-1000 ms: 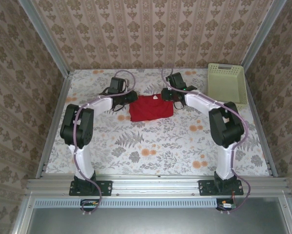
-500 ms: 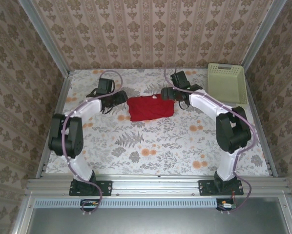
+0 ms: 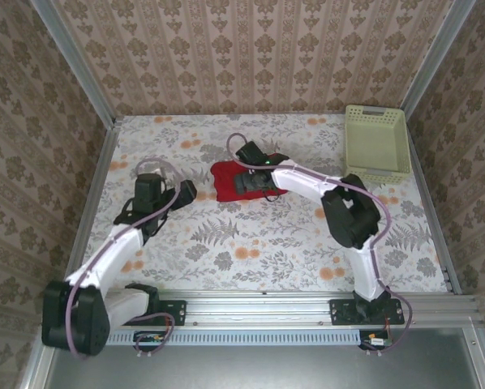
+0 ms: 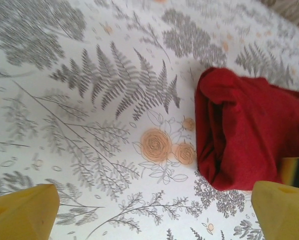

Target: Fold the inside-out t-shirt

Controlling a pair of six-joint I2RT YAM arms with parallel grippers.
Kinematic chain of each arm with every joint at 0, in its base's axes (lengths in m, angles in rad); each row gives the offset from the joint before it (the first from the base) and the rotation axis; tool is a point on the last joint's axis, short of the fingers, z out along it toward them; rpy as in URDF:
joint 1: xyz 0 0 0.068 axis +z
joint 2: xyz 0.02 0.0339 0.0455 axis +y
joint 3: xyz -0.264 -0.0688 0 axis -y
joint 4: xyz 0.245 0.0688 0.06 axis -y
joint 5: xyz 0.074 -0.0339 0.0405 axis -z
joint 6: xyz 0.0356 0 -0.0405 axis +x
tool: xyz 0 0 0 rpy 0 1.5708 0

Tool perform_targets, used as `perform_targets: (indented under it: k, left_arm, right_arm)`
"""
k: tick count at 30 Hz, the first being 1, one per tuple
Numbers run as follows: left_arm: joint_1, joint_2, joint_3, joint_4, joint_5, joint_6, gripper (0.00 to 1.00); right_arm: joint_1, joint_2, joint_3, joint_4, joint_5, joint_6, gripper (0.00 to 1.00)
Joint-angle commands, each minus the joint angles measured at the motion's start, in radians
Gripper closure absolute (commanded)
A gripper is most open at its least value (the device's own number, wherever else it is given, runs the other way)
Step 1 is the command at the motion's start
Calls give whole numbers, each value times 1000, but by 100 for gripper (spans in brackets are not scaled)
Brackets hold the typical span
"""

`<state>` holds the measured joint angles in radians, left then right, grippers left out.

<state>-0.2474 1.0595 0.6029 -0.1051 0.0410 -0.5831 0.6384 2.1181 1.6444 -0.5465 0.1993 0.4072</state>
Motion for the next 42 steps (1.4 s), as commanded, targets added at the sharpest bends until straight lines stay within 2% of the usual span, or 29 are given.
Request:
perform_targets:
  k: [1,6,12,21,30,36,42]
  left_arm:
    - [14,-96,-39,33,-72,2,0]
    - [19,-204,-55,-8,-115,22,0]
    - [20,-295,-83,-29,-168,41,0]
    - [22,-313,-100,-28,-181,48,0]
    - [25,-302,-102,-21,-196,78,0]
    - [27,-291,-95,-6,-203,82,0]
    - [28,-250,-54,-8,-234,91,0]
  right_arm:
    - [-23,106,133,-139,50,27,0]
    - [-124,209,228,-187,37,4,1]
    - [-252,254,298,-201,55,-91,2]
    - [-403,384,538,-242,5,-155,2]
    - [-451,498,780,-314,-65,-141,1]
    - [-449,440,758,-319,-44,-174,0]
    - [-413,203,552,-251,-51,-207,0]
